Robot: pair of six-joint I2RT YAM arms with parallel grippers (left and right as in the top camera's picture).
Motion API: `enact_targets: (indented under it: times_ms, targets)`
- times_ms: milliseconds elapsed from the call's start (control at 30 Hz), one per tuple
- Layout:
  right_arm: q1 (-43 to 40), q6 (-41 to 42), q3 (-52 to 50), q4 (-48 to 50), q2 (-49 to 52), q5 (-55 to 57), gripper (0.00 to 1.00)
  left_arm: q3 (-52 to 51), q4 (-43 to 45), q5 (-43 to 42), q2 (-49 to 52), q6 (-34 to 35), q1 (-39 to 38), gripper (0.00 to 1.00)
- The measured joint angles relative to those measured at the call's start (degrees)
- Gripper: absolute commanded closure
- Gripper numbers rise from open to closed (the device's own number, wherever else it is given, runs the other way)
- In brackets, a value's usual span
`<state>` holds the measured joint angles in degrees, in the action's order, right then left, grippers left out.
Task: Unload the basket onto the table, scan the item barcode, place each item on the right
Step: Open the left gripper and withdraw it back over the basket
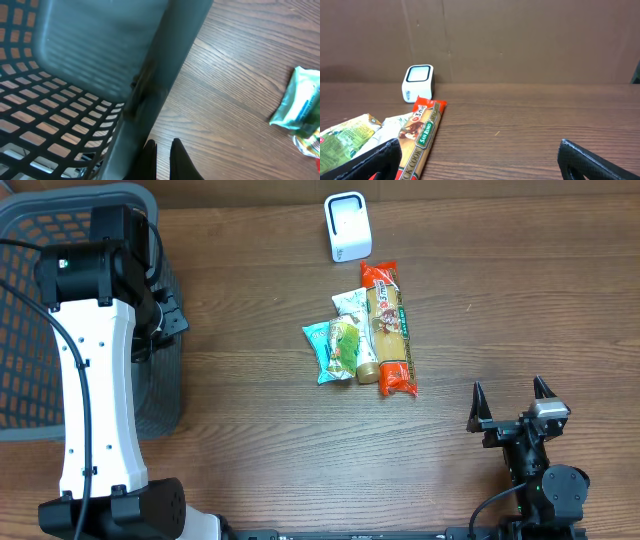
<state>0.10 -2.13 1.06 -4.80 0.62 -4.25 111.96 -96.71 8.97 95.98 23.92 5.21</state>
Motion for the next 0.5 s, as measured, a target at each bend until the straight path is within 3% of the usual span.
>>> enact_targets:
  times_ms: [333,500]
  targets:
    - [0.00,0.00,0.00,0.00,0.00,0.00,0.00,0.02,0.17,4.57,0.00,2.38,0.00,0.96]
    - [0.00,-0.04,0.00,0.04,0.00,0.00,0.00,-0.24,10.97,-4.85,-0.09,-3.28,0.00,0.96]
